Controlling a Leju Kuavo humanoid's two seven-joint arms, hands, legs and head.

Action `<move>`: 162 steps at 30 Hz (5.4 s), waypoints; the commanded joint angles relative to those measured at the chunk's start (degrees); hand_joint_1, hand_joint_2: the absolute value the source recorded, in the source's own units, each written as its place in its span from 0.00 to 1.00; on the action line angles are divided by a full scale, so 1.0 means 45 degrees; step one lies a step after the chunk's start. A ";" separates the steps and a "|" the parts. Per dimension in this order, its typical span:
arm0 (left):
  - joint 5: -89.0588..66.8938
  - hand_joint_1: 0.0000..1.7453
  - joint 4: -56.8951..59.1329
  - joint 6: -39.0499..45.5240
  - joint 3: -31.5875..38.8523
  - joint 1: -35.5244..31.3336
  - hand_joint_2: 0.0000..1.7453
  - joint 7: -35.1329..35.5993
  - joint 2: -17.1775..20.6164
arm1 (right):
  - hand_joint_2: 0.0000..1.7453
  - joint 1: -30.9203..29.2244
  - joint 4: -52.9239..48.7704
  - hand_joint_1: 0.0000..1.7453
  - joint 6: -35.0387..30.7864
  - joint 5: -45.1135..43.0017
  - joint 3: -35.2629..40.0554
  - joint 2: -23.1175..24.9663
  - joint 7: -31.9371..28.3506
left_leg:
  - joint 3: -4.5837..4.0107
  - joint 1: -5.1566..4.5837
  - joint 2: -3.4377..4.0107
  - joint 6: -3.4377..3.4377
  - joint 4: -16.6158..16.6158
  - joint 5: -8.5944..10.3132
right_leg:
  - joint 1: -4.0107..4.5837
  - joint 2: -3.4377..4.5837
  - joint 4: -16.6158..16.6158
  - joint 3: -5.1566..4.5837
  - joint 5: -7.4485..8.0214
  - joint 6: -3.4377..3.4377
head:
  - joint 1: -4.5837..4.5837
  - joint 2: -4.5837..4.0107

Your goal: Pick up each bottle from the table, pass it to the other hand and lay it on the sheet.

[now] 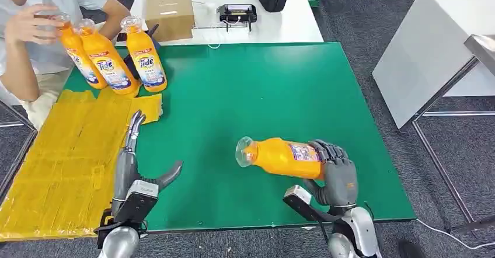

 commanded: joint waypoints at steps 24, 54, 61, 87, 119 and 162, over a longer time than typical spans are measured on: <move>0.4578 0.00 0.1303 -0.4454 -0.3406 -0.1548 1.00 -0.0311 0.1038 | 1.00 -0.3242 0.4387 1.00 0.2653 -0.6641 0.3060 0.2690 -0.2632 | 0.0012 0.0017 0.0001 -0.0028 -0.0012 -0.0005 | 0.0012 0.0070 -0.0022 0.0029 0.0000 -0.0021 | -0.0005 -0.0005; 0.6048 0.00 0.2276 -0.4349 -0.3289 -0.2450 1.00 -0.0229 0.0799 | 1.00 -0.4365 0.7087 1.00 0.1802 -0.5150 0.7616 0.2902 -0.2911 | -0.0017 0.0022 -0.0047 -0.0033 -0.0004 -0.0003 | 0.0016 0.0028 -0.0016 0.0017 -0.0014 -0.0024 | -0.0009 -0.0005; 0.6524 1.00 0.2272 -0.4529 -0.3181 -0.2417 1.00 -0.0257 0.0827 | 1.00 -0.4380 0.7069 1.00 0.1726 -0.5328 0.7580 0.2837 -0.2784 | 0.0003 0.0025 -0.0053 -0.0032 -0.0006 -0.0014 | 0.0016 0.0036 -0.0022 0.0034 -0.0023 -0.0023 | -0.0005 -0.0005; -0.4921 1.00 0.2964 0.0001 -0.1603 -0.6034 1.00 0.3138 0.2289 | 0.00 -0.1934 0.0621 0.00 0.0201 -0.7781 0.2686 0.2459 -0.2548 | -0.0098 0.0012 -0.0104 -0.0029 0.0024 0.0029 | 0.0010 -0.0049 0.0024 -0.0061 -0.0011 -0.0015 | -0.0005 -0.0005; -1.1063 1.00 1.6396 -0.5139 -0.1726 -1.0297 1.00 0.7262 0.3096 | 1.00 -0.2245 -0.1310 0.00 0.1931 -0.8914 0.1894 0.2566 -0.2449 | -0.0007 0.0032 0.0011 -0.0053 0.0010 0.0011 | 0.0024 0.0090 0.0000 0.0001 0.0022 -0.0056 | -0.0005 -0.0005; -0.2408 0.00 0.0359 0.2235 -0.0141 -0.0347 1.00 0.0068 0.1246 | 1.00 0.1845 -0.4249 0.00 0.1468 -0.7717 0.0558 0.0732 -0.3615 | -0.0009 -0.0015 -0.0064 -0.0027 -0.0011 -0.0013 | -0.0023 0.0009 -0.0038 0.0021 -0.0021 -0.0020 | -0.0005 -0.0005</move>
